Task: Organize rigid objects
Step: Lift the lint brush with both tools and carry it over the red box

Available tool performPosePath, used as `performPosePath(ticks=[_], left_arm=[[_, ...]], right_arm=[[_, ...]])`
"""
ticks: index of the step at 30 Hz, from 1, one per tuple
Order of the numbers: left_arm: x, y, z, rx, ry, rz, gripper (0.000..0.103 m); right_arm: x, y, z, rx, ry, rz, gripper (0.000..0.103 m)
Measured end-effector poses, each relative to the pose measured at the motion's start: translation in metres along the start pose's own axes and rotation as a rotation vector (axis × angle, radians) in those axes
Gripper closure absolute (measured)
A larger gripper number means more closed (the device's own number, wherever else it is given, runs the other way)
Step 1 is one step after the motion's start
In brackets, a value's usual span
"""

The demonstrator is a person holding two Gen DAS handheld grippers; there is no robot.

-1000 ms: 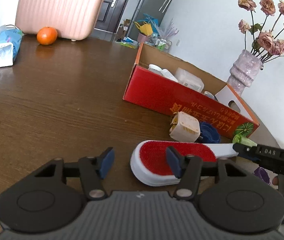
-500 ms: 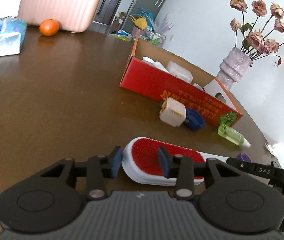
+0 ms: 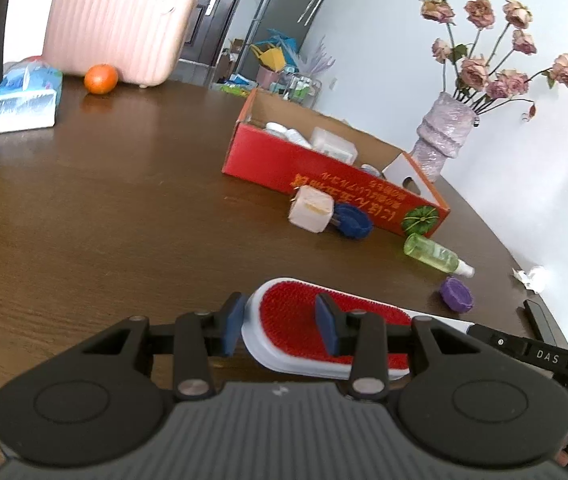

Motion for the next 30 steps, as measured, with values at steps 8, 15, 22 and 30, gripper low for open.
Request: performPosePath(ticks=[8, 15, 22, 30], left_arm=[[0.036, -0.002, -0.031, -0.035, 0.064, -0.074, 0.064], [0.107, 0.026, -0.066, -0.101, 0.124, -0.160, 0.063], [0.176, 0.086, -0.069, -0.129, 0.124, -0.171, 0.063], [0.214, 0.157, -0.038, -0.091, 0.101, -0.152, 0.063]], right_arm=[[0.030, -0.020, -0.008, 0.021, 0.024, -0.080, 0.091], [0.102, -0.016, -0.015, -0.015, -0.018, -0.174, 0.091], [0.178, 0.032, -0.021, -0.038, -0.048, -0.214, 0.091], [0.209, 0.121, -0.025, -0.040, -0.072, -0.158, 0.091]])
Point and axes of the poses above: each gripper's, at about its wrist camera, not at the fingertips, and y roughly the way its jaws point, z to its left, x to its top, the point moved 9 cm from there along y, roughly the way its jaws point, and after that the axes turned 6 degrees about -y, right-handed, at the moved point
